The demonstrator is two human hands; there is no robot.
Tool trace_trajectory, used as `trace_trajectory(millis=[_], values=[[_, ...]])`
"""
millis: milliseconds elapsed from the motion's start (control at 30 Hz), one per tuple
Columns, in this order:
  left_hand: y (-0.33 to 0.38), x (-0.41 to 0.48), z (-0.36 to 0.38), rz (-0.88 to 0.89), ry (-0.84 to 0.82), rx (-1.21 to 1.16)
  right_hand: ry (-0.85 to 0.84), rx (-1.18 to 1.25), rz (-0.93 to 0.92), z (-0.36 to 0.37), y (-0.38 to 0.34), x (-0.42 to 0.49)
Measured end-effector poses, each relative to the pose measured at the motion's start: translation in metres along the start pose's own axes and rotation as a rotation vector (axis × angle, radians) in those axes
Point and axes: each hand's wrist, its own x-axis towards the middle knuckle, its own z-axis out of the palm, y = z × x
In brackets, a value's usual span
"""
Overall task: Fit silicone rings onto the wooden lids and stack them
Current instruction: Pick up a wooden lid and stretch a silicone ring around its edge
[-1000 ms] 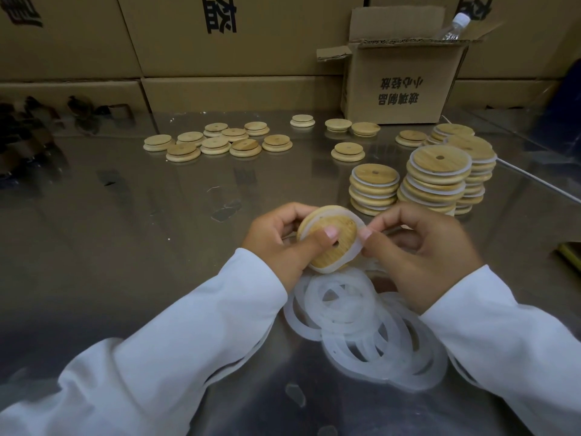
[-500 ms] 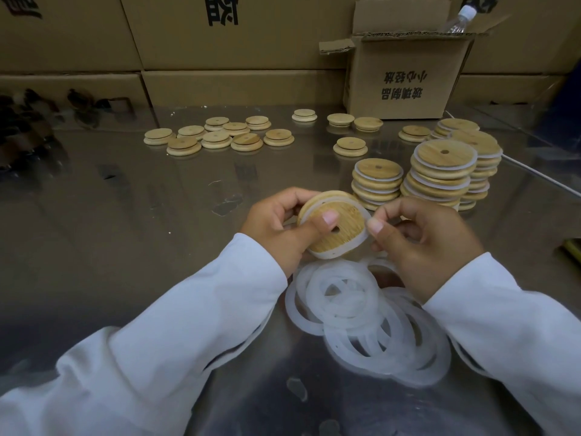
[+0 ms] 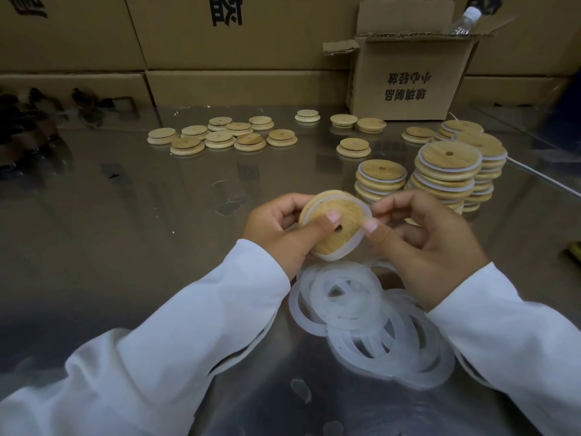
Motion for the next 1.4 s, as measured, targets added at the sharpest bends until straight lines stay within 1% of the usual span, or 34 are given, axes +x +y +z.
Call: trace_trajectory(millis=[100, 233, 400, 533, 700, 933, 1033, 1100, 1167, 1233, 1333, 1400], values=[[0.0, 0.001, 0.0, -0.021, 0.006, -0.067, 0.021, -0.004, -0.005, 0.003, -0.002, -0.001], [0.0, 0.0, 0.001, -0.051, -0.047, -0.132, 0.059, -0.065, -0.038, 0.0, -0.001, 0.0], [-0.002, -0.001, 0.003, -0.054, -0.091, -0.035, 0.131, -0.139, -0.072, -0.002, 0.006, 0.003], [-0.001, -0.001, 0.005, -0.032, -0.115, 0.021, 0.122, -0.193, -0.074, -0.003, 0.008, 0.003], [-0.001, -0.001, 0.005, -0.001, -0.081, 0.045, 0.107, -0.118, 0.011, -0.004, 0.008, 0.005], [-0.002, -0.001, 0.006, 0.065, -0.072, 0.089, 0.088, -0.135, 0.086, -0.01, 0.011, 0.011], [-0.001, 0.0, 0.006, 0.046, -0.066, 0.052, 0.079, -0.136, 0.067, -0.01, 0.011, 0.012], [0.0, 0.0, 0.006, -0.013, -0.069, -0.03, 0.054, -0.107, 0.046, -0.01, 0.01, 0.012], [0.001, 0.001, 0.004, -0.084, -0.082, -0.152, 0.008, -0.008, 0.031, -0.01, 0.008, 0.012], [0.001, 0.001, 0.001, -0.123, -0.095, -0.216, -0.024, 0.102, 0.019, -0.01, 0.006, 0.011], [0.001, 0.0, 0.002, -0.151, -0.083, -0.248, -0.007, 0.16, 0.014, -0.008, 0.004, 0.009], [0.001, -0.001, 0.005, -0.167, -0.071, -0.284, 0.046, 0.103, 0.007, -0.003, 0.005, 0.006]])
